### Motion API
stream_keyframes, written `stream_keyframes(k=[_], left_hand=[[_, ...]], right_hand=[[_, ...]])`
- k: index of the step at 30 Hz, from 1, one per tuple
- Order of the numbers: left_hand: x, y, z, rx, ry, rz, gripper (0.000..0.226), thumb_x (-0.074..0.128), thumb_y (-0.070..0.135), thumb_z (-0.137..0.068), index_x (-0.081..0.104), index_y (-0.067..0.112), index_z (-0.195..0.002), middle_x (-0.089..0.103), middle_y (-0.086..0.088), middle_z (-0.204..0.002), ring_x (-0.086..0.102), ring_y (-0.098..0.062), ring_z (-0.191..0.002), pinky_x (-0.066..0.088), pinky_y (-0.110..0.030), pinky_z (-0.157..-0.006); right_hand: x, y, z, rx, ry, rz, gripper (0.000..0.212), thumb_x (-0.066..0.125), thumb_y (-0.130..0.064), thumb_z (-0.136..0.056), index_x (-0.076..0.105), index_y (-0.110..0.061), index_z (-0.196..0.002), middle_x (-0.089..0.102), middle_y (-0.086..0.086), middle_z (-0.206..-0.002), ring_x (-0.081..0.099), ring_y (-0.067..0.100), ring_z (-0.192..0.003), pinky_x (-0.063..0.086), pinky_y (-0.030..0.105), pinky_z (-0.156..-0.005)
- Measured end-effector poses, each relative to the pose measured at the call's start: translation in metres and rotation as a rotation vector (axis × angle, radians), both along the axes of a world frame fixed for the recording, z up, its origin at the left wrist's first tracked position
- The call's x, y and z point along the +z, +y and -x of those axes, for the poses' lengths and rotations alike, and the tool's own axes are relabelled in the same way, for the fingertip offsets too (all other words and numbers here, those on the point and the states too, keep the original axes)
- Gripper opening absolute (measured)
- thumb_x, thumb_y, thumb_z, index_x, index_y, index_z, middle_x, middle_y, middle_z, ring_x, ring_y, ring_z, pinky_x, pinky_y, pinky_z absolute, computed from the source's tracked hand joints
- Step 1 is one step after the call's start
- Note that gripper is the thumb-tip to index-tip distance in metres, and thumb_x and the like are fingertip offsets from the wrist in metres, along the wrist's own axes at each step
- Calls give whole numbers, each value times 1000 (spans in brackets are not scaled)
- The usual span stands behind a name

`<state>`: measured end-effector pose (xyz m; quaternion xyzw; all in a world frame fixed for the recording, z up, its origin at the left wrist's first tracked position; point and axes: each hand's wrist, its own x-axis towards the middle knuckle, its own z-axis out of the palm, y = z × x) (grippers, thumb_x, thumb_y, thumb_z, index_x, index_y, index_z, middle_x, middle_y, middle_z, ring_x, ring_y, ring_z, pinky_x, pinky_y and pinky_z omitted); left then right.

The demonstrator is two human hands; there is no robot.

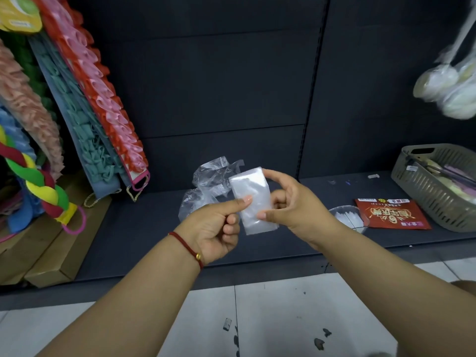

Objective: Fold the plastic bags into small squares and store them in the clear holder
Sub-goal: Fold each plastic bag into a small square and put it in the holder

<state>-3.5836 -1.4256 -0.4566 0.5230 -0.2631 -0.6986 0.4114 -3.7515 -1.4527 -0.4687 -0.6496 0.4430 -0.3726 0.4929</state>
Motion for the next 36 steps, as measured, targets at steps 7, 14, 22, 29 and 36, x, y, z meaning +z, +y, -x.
stream_keyframes(k=[7, 14, 22, 29, 36], left_hand=[[-1, 0, 3, -17, 9, 24, 16, 70, 20, -81, 57, 16, -74, 45, 5, -46, 38, -2, -33, 26, -11, -30], [-5, 0, 12, 3, -350, 455, 17, 59, 13, -96, 69, 7, -84, 69, -6, -64, 61, -10, -46, 46, -17, -43], [-6, -4, 16, 38, -453, 715, 17, 72, 13, -86, 74, -4, -87, 71, -25, -89, 70, -31, -84, 58, -36, -77], [0, 1, 33, 91, -378, 816, 14, 72, 33, -78, 79, 22, -85, 64, -33, -97, 62, -48, -85, 48, -61, -88], [-12, -6, 55, 237, -457, 849, 46, 67, 53, -76, 71, 7, -76, 60, -35, -78, 59, -44, -67, 54, -61, -70]], right_hand=[[1, 0, 3, -7, 63, 64, 79, 79, -4, -76, 42, -32, -140, 65, -2, -72, 59, 13, -71, 53, 29, -73], [2, -2, 7, -124, 69, 55, 27, 78, -35, -79, 64, -26, -100, 48, -8, -55, 40, 5, -47, 35, 18, -48], [5, -1, 18, -72, -343, -27, 23, 73, -22, -69, 66, -6, -83, 72, 10, -76, 68, 17, -70, 54, 23, -67], [-2, 0, 29, -146, -302, 62, 10, 77, -21, -71, 68, -17, -69, 69, 1, -75, 65, 15, -77, 53, 27, -78], [4, 7, 37, -240, -164, 98, 15, 71, -13, -85, 63, -1, -83, 64, 6, -70, 59, 11, -64, 52, 28, -69]])
